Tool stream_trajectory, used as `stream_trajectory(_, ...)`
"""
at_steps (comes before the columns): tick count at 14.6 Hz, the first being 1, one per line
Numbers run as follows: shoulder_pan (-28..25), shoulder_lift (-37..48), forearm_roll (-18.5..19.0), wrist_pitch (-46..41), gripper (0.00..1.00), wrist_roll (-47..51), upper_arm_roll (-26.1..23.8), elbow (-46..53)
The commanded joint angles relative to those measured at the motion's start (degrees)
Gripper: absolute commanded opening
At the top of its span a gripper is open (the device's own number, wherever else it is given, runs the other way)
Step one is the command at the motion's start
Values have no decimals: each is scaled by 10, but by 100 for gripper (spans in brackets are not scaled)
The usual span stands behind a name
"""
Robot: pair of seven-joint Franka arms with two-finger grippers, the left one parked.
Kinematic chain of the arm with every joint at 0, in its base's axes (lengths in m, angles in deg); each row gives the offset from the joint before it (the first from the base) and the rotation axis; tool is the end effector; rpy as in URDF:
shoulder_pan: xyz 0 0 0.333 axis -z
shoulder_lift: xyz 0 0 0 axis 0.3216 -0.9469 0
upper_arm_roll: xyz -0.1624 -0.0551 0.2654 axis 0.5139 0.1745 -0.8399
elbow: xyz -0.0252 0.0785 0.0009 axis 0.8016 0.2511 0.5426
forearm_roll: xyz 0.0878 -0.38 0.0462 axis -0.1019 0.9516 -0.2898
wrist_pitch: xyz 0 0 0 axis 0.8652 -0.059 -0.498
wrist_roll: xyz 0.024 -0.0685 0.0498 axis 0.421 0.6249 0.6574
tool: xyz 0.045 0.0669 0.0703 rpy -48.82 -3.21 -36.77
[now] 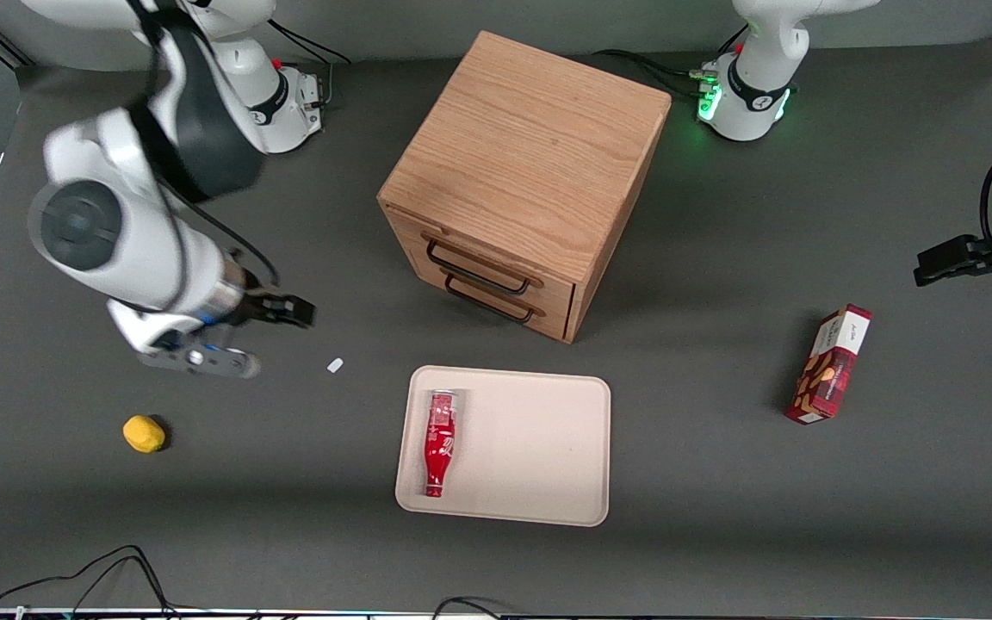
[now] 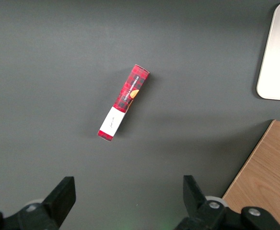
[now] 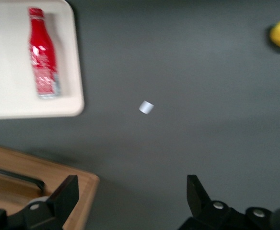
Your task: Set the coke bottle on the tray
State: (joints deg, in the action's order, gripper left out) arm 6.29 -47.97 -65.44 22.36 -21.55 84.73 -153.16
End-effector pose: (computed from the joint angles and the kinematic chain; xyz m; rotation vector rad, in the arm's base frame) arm 0.6018 0.1732 0.5190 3.0935 -0.1691 -0.2089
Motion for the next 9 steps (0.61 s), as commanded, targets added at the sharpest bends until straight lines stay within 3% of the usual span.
stream_trajectory(1,58,64,-9,-28,100,-99,-4,-40)
stream_trajectory(7,125,67,-11,-50,100,-176,-4,-21)
stream_trajectory(9,123,62,-13,-94,100,-225,13,-2)
